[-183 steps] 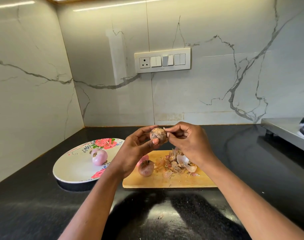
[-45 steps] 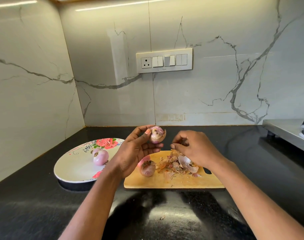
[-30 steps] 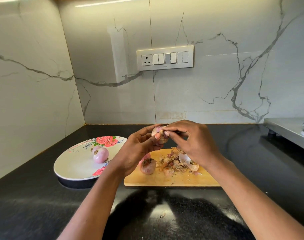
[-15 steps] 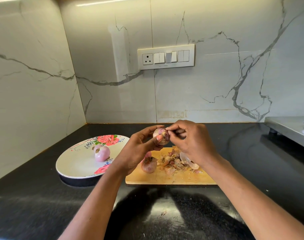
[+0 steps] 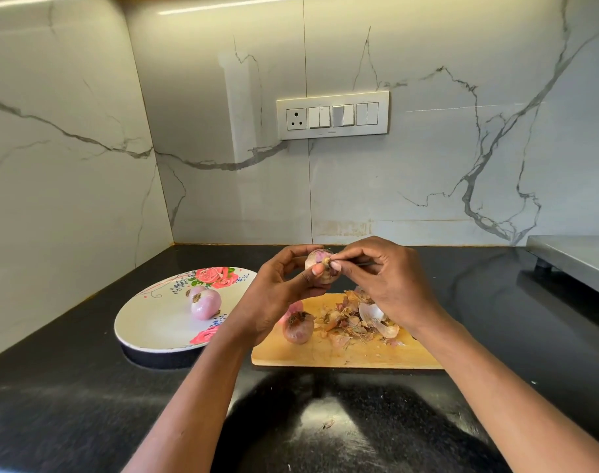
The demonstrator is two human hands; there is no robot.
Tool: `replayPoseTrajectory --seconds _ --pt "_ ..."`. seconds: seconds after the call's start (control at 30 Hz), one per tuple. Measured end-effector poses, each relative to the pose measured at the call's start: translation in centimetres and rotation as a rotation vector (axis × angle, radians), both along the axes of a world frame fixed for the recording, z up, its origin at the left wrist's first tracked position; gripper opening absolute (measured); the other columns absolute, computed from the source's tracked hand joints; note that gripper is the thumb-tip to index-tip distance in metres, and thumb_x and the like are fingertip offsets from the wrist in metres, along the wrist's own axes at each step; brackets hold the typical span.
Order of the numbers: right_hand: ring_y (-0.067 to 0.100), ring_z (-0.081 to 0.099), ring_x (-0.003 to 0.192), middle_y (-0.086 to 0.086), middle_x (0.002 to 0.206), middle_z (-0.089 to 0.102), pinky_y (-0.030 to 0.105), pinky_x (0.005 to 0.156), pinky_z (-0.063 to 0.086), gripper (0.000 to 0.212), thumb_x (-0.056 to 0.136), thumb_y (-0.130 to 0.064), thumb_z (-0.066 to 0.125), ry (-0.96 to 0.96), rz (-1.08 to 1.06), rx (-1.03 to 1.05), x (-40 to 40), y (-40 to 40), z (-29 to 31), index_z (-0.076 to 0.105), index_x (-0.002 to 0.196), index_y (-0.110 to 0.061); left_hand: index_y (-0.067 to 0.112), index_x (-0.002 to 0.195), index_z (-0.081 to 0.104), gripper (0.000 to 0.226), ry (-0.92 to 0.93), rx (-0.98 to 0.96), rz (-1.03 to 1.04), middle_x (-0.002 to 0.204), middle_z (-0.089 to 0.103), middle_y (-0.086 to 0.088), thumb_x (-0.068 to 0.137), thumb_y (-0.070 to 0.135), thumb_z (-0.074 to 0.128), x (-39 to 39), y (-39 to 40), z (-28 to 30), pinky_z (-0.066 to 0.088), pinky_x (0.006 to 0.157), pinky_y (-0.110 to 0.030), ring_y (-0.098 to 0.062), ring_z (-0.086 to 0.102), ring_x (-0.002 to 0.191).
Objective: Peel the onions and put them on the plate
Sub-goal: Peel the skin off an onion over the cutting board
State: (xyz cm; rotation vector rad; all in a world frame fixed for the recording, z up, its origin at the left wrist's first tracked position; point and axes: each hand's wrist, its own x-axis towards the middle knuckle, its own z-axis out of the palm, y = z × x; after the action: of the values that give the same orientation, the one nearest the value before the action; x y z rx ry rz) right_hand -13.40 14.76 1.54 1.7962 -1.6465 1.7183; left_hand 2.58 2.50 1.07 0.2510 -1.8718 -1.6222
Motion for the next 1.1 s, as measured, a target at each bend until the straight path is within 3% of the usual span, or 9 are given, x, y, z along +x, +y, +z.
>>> replayPoseTrajectory --seconds 0.3,0.43,0.53,0.67,0.87,0.97,1.1 --pt "0.001 0.069 0.075 -0.014 0.081 0.071 0.009 0.066 0.053 0.012 0.084 -0.005 0.079 -0.021 -0.107 0.022 0.8 -0.2 0.1 0.074 0.091 -0.013 0.016 0.131 0.059 0.037 0.004 0.012 -0.003 0.127 0.067 -0.011 0.094 0.017 0.065 -0.2 0.1 -0.1 0.059 0.094 -0.04 -0.03 0.072 0.107" --pt "0.005 0.069 0.069 -0.011 0.076 0.07 0.016 0.063 0.057 0.012 0.082 -0.008 0.079 -0.03 -0.222 -0.026 1.4 -1.0 -0.1 0.072 0.088 -0.015 0.017 0.129 0.06 0.039 0.031 0.008 0.009 0.127 0.067 -0.009 0.09 0.018 0.066 -0.2 0.3 0.0 0.059 0.094 -0.037 -0.028 0.072 0.107" --pt "0.003 0.066 0.072 -0.009 0.082 0.07 0.014 0.067 0.055 0.012 0.085 -0.01 0.077 -0.167 -0.301 -0.019 -0.1 -0.6 0.1 0.069 0.092 -0.015 0.013 0.13 0.06 0.046 0.122 0.075 0.005 0.126 0.069 -0.01 0.084 0.018 0.067 0.1 0.2 0.2 0.059 0.093 -0.035 -0.028 0.071 0.109" --pt "0.003 0.069 0.073 -0.008 0.083 0.073 0.015 0.067 0.055 0.014 0.088 -0.013 0.077 -0.139 -0.231 0.191 -1.6 0.5 -0.5 0.068 0.097 -0.018 0.016 0.132 0.06 0.049 0.11 0.064 0.042 0.124 0.071 -0.006 0.083 0.02 0.066 0.4 -0.2 0.4 0.059 0.091 -0.034 -0.025 0.07 0.111" --pt "-0.008 0.066 0.081 -0.015 0.092 0.072 0.001 0.071 0.046 0.02 0.098 -0.009 0.064 0.028 -0.189 0.402 -1.0 0.3 -0.4 0.076 0.104 -0.024 0.021 0.13 0.062 0.048 0.001 -0.075 0.095 0.121 0.072 0.001 0.084 0.029 0.069 0.1 -0.3 -0.1 0.054 0.096 -0.034 -0.018 0.066 0.116" --pt "-0.001 0.069 0.087 -0.014 0.099 0.074 0.01 0.078 0.052 0.015 0.096 -0.017 0.068 -0.056 -0.117 0.318 -0.7 0.3 -0.1 0.075 0.107 -0.026 0.02 0.131 0.061 0.045 -0.008 -0.068 0.09 0.12 0.073 -0.003 0.087 0.026 0.069 0.0 -0.3 -0.1 0.053 0.099 -0.034 -0.02 0.067 0.116" --pt "0.009 0.074 0.078 -0.004 0.093 0.075 0.026 0.074 0.062 0.012 0.094 -0.018 0.071 -0.244 -0.012 0.2 -0.4 0.3 0.4 0.074 0.105 -0.022 0.02 0.129 0.061 0.04 -0.015 -0.06 0.088 0.116 0.074 -0.004 0.09 0.022 0.068 -0.1 -0.2 -0.1 0.054 0.097 -0.034 -0.02 0.069 0.112"
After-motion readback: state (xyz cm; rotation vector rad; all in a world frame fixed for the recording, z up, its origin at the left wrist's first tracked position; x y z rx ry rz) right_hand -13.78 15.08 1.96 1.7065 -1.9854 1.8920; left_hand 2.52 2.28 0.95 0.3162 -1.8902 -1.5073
